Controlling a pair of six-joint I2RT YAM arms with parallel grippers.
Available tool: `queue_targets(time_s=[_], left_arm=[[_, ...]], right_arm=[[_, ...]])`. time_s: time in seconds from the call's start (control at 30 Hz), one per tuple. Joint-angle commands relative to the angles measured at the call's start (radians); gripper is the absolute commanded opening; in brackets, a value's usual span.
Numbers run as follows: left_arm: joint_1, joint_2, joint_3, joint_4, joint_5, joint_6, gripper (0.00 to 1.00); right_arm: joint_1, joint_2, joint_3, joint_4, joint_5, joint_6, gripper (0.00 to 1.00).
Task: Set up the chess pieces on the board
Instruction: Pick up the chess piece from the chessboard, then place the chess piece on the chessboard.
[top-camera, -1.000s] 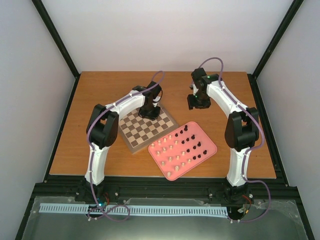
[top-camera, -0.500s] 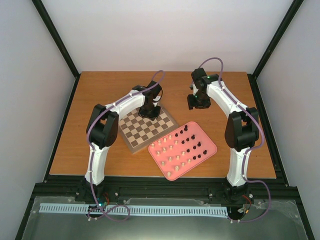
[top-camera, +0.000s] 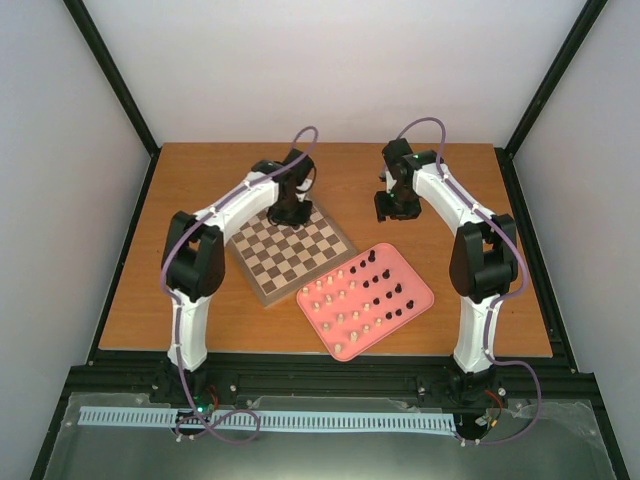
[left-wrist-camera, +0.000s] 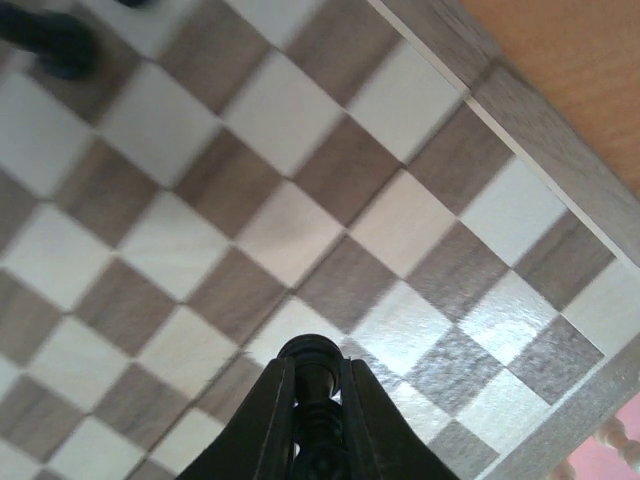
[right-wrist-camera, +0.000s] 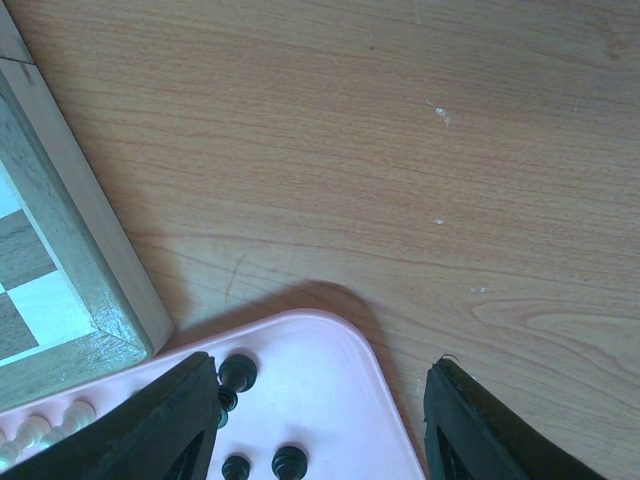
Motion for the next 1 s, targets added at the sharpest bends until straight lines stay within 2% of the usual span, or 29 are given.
queue_targets(time_s=[0.0,0.27,0.67,0.97], left_arm=[[0.111,-0.078,0.008,-0.010,-0.026,0.000,0.02],[0.223,-0.016,0.060,0.048,-0.015,0.010,0.02],[0.229,0.149,0.218,0.033,0.012,0.000,0.02],[0.229,0.195,0.251,0.031,0.001,-0.001,0.02]], right_arm=[[-0.009,-0.005,-0.006,0.011,-0.010,-0.005,0.57],[-0.009,0.007,0.004,0.002,-0.013,-0.011,0.56],[-0.008,0.033,0.028,-0.018,-0.010,-0.014,0.56],[-0.008,0.050,0.032,-0.018,-0.021,-0.017,0.56]])
